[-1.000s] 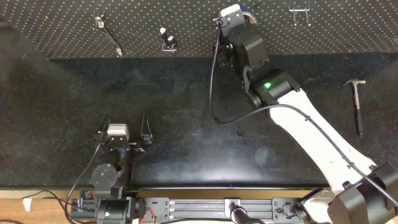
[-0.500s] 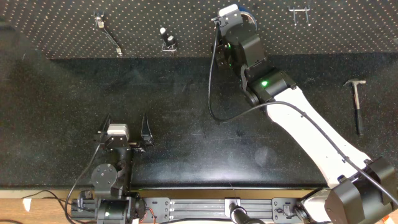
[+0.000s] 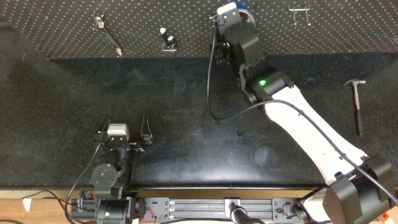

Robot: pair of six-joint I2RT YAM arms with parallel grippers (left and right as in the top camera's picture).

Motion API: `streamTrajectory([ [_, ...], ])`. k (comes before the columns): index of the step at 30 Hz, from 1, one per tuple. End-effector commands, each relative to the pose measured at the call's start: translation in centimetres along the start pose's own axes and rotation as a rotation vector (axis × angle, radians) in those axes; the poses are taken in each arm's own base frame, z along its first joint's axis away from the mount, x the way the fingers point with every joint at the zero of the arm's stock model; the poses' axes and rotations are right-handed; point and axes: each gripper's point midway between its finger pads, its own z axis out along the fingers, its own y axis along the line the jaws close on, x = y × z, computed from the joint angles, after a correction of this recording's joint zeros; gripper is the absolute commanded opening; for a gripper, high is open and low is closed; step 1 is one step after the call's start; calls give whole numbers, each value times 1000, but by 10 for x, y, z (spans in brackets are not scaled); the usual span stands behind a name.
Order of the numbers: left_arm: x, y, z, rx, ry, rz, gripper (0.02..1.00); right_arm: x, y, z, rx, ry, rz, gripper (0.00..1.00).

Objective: Place Tools Onto Pegboard

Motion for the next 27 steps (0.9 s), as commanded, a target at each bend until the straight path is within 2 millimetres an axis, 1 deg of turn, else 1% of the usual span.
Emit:
streamTrajectory([
  [1,0,-2,0,13,-1,8,996,-3,1,4,8,-10,-18,93],
  [3,0,-2,0,13,-1,8,996,-3,1,4,8,-10,-18,161],
  [6,1,-2,0,13,0,8,996,-3,1,4,8,-9,-18,169],
  [7,0,-2,0,13,-1,8,996,-3,1,4,8,-9,-18,220],
  [8,0,-2,0,13,-1,8,996,-3,1,4,8,-9,-18,231],
  [19,1,-2,0,13,0,8,996,-3,4,3,-7,-8,-19,244],
  [27,1,-2,0,13,0,8,996,-1,12,1,-52,4,-21,244],
])
